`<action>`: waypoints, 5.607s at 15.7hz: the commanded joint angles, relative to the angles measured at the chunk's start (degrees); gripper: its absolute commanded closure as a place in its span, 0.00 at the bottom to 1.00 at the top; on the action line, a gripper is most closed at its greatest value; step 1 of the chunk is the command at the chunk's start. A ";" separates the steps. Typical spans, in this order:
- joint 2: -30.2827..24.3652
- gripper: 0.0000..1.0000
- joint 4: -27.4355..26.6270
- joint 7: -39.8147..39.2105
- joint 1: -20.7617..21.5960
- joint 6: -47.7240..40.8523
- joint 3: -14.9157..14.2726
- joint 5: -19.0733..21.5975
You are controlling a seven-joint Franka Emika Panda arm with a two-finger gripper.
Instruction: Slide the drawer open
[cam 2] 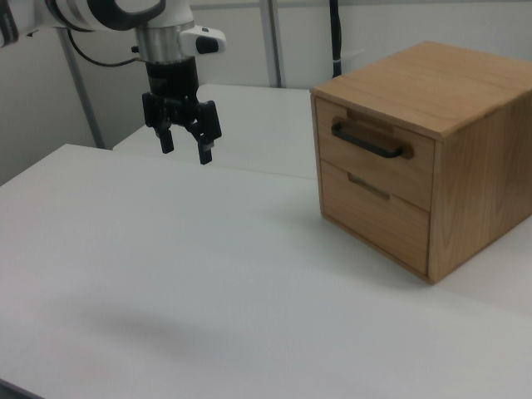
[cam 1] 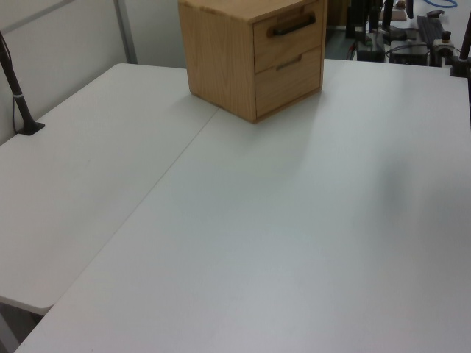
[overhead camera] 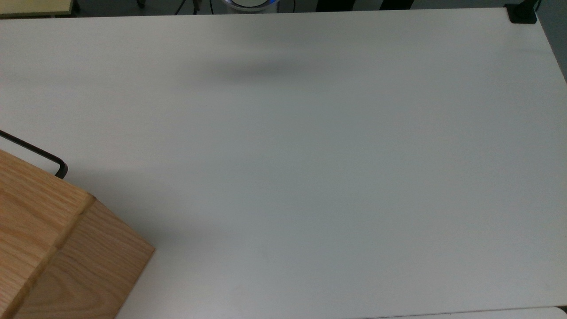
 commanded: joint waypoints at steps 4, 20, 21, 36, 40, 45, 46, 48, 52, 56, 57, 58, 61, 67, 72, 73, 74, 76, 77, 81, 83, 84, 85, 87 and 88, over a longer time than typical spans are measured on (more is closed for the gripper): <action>-0.19 0.00 -0.16 -5.33 -0.32 1.11 -0.78 -0.52; 0.77 0.00 -0.60 -32.45 -0.67 5.66 -0.51 -3.33; 0.86 0.00 -0.69 -34.57 -0.94 8.38 -0.69 -3.60; 14.21 0.18 -2.19 -52.78 -6.73 55.23 -0.78 -18.36; 16.85 0.31 -2.19 -53.66 -7.71 63.33 -0.95 -19.42; 19.31 0.65 -2.19 -53.75 -8.85 70.01 -1.13 -22.49; 20.01 0.71 -2.19 -54.01 -8.94 71.15 -1.65 -23.19; 20.37 0.84 -2.27 -54.02 -9.02 72.74 -2.01 -23.64; 19.15 0.91 -4.03 -54.02 -9.20 72.74 -2.01 -23.38; 13.28 0.93 -9.72 -53.84 -9.20 72.65 -1.92 -22.94; 10.73 0.94 -12.53 -53.75 -9.11 72.57 -1.92 -22.85; 8.36 0.94 -15.08 -53.58 -8.94 72.57 -1.83 -22.76; 1.94 0.94 -21.15 -52.79 -8.32 71.60 -1.48 -22.32; -9.75 0.94 -29.51 -50.67 -4.81 61.52 -0.96 -21.36; -14.60 0.93 -29.52 -51.29 -3.22 48.24 1.41 -16.79; -14.87 0.92 -29.43 -51.29 -3.22 46.57 2.03 -16.61; -14.87 0.90 -29.34 -51.29 -3.31 45.42 2.56 -16.52; -14.70 0.75 -29.26 -51.29 -3.31 44.01 2.91 -16.52; -14.52 0.53 -29.17 -50.94 -3.31 43.57 3.00 -16.43; -13.38 0.00 -26.99 -49.45 -3.49 40.15 3.70 -11.17; -12.24 0.00 -22.86 -43.16 -3.58 32.97 5.63 -9.14; -11.28 0.00 -20.06 -37.20 -3.58 28.93 7.20 -8.18; -10.31 0.00 -17.33 -30.44 -3.58 25.06 8.96 -7.65; -8.72 0.00 -13.98 -14.72 -3.49 20.38 12.04 -5.63; -8.55 0.00 -13.35 -6.55 -3.49 19.23 12.92 -4.23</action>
